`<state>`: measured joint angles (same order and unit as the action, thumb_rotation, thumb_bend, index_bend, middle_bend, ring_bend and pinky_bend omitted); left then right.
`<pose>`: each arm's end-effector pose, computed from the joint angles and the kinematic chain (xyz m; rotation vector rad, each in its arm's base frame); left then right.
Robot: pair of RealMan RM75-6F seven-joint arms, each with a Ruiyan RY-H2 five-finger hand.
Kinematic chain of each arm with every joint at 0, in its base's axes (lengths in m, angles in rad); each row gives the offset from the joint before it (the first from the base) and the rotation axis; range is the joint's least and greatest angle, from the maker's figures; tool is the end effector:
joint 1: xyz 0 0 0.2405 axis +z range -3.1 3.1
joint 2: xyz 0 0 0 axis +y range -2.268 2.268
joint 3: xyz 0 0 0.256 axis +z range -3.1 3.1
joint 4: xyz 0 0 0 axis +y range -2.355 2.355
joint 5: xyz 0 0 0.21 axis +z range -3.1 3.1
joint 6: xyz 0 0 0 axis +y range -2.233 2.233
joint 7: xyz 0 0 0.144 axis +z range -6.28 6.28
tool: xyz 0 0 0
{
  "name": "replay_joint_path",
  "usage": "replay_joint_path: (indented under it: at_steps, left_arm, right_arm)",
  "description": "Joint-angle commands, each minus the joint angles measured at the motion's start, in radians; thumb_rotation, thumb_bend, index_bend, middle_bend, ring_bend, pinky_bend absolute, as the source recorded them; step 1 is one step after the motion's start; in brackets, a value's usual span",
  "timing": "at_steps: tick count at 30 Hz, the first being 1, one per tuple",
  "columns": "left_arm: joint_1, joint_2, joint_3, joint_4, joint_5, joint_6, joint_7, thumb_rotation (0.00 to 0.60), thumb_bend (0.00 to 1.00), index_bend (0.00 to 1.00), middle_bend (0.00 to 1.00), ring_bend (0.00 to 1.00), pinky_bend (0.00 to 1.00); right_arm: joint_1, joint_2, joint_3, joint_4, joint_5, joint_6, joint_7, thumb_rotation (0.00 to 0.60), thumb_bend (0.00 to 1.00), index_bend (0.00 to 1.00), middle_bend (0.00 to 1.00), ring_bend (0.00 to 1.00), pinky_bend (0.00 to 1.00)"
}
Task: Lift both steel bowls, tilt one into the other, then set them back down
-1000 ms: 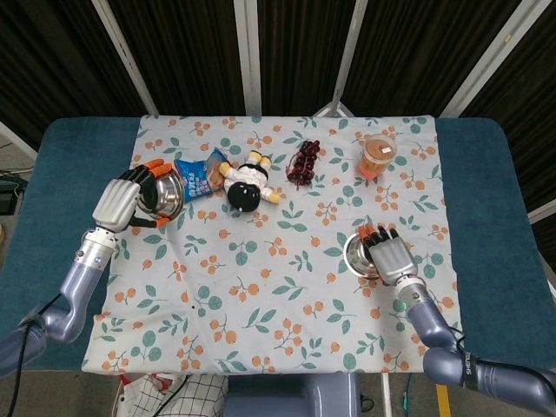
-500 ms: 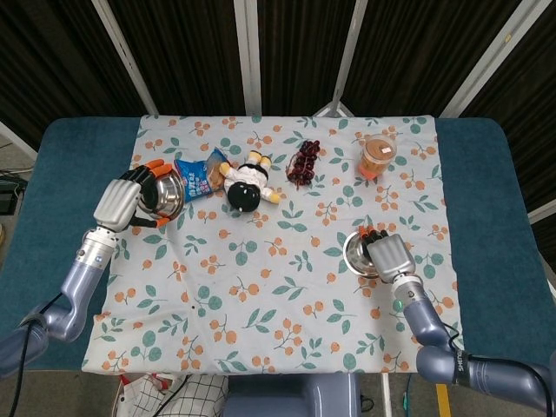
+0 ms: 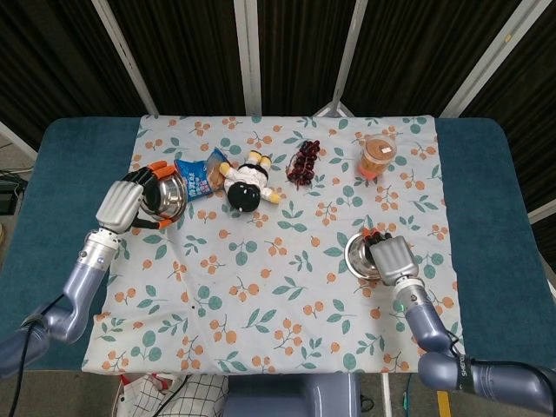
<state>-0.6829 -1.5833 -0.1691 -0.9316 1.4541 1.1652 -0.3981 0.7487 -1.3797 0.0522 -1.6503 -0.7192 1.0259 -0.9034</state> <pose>-0.2264 0.3956 0.0553 -1.6104 -0.9033 -1.2734 -0.2087 -0.3252 0.0211 1.8755 -0.7305 0.3302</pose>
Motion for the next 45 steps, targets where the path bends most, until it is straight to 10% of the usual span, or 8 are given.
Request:
replay_joint_path:
  at_steps: [1, 19, 29, 44, 45]
  left_arm:
    - [-0.001, -0.013, -0.005, -0.007, 0.01, 0.028, -0.007, 0.6, 0.38, 0.48, 0.61, 0.48, 0.67]
    - [-0.051, -0.165, -0.039, 0.064, 0.097, 0.216, -0.256, 0.6, 0.38, 0.48, 0.6, 0.48, 0.67]
    - [-0.111, -0.235, -0.087, 0.105, 0.162, 0.396, -0.363, 0.6, 0.38, 0.48, 0.6, 0.48, 0.67]
    - [-0.203, -0.321, -0.115, 0.149, 0.167, 0.416, -0.395, 0.6, 0.38, 0.48, 0.6, 0.48, 0.67]
    - [-0.131, -0.307, -0.036, 0.076, 0.251, 0.555, -0.39, 0.6, 0.38, 0.48, 0.6, 0.48, 0.67]
  right_arm:
    - [-0.031, 0.049, 0.031, -0.042, -0.076, 0.019, 0.12, 0.6, 0.36, 1.0, 0.96, 0.95, 1.0]
    - [-0.213, 0.336, 0.304, -0.079, -0.393, -0.167, 1.369, 0.6, 0.36, 1.0, 0.98, 0.98, 1.0]
    - [-0.217, 0.381, 0.453, 0.061, -0.437, -0.472, 2.095, 0.6, 0.36, 1.0, 0.98, 0.98, 1.0]
    - [-0.185, 0.378, 0.495, 0.042, -0.689, -0.606, 2.494, 0.6, 0.37, 1.0, 0.98, 0.98, 1.0]
    - [-0.182, 0.381, 0.492, 0.032, -0.702, -0.606, 2.502, 0.6, 0.37, 1.0, 0.98, 0.98, 1.0]
